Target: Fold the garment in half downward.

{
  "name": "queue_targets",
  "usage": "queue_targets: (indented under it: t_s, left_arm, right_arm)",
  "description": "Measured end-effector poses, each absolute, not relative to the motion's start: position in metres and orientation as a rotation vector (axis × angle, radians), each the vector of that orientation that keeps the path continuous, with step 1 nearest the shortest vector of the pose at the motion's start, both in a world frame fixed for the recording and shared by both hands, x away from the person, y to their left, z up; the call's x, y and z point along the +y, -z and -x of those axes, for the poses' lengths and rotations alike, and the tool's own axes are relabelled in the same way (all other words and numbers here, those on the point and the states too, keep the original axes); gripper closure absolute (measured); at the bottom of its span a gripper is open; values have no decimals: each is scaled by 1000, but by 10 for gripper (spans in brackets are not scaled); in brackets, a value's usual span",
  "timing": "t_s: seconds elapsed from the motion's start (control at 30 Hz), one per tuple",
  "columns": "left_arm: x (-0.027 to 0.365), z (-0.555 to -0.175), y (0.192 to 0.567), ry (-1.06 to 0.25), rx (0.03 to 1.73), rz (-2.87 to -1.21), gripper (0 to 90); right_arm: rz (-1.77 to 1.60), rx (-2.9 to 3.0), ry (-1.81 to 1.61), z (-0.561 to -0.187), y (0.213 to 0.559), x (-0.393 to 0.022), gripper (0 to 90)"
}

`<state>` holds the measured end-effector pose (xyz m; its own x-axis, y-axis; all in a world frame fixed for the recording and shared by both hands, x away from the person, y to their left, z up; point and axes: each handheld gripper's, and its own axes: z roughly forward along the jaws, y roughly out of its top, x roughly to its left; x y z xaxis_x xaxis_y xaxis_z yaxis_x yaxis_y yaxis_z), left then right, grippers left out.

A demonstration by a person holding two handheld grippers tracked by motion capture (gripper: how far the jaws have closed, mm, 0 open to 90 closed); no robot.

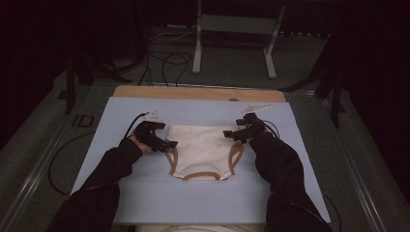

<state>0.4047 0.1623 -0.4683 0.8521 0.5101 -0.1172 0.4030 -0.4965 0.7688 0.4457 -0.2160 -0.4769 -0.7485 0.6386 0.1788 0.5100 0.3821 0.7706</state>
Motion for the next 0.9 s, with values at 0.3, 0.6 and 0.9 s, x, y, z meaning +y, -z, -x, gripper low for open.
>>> queue_targets:
  t_s: [0.3,0.6,0.9]
  left_arm:
    - [160,-385,456,-197,600,-2119,0]
    - [164,-369,455,-220,568,-2125,0]
    - [162,-355,460,-195,539,-2131,0]
  right_arm:
    - [-990,2497,-1296,-450,465,-199,105]
    - [-920,2539,-1298,-456,456,-170,105]
    - [-878,2576,-1297,-460,461,-143,105]
